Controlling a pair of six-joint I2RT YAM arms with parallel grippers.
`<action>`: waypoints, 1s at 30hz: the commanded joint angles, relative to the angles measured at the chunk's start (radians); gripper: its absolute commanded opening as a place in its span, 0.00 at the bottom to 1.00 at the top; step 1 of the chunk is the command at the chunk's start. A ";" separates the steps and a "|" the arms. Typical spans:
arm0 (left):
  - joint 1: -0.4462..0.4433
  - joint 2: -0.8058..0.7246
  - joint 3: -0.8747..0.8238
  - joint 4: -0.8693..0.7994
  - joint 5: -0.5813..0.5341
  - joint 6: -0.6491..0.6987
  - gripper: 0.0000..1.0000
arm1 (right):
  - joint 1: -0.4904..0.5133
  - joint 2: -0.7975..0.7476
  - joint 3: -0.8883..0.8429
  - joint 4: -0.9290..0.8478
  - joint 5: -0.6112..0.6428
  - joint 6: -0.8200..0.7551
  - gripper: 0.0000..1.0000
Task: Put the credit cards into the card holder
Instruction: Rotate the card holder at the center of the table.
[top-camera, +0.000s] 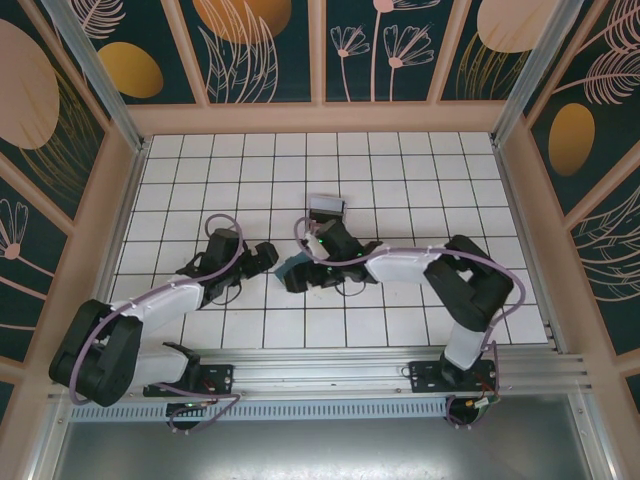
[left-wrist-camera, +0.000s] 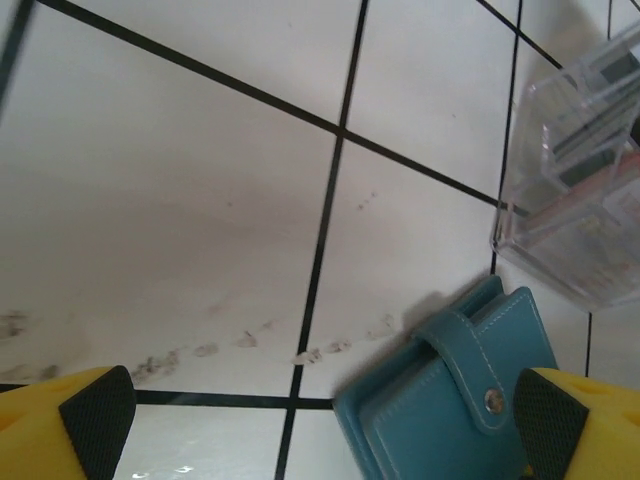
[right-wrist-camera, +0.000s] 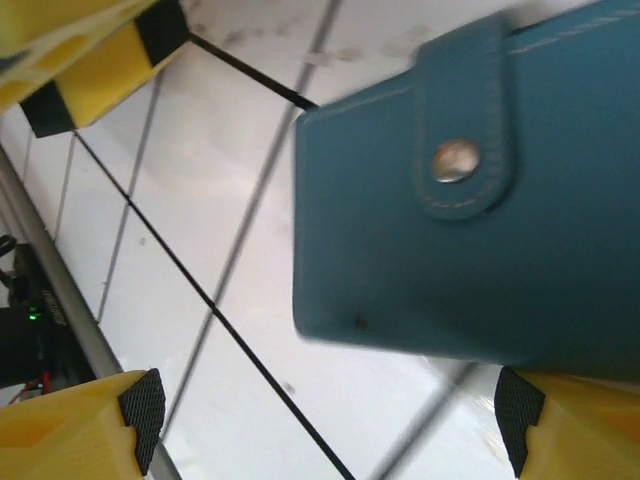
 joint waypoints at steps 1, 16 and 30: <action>-0.004 -0.031 0.047 -0.057 -0.080 -0.031 0.99 | -0.011 0.050 0.109 0.018 -0.059 -0.011 0.88; -0.004 -0.014 0.010 -0.042 -0.034 -0.116 0.97 | -0.151 0.177 0.334 -0.044 -0.140 -0.082 0.82; 0.143 -0.129 -0.139 -0.013 0.039 -0.220 0.99 | -0.078 0.371 0.575 -0.249 0.021 -0.168 0.81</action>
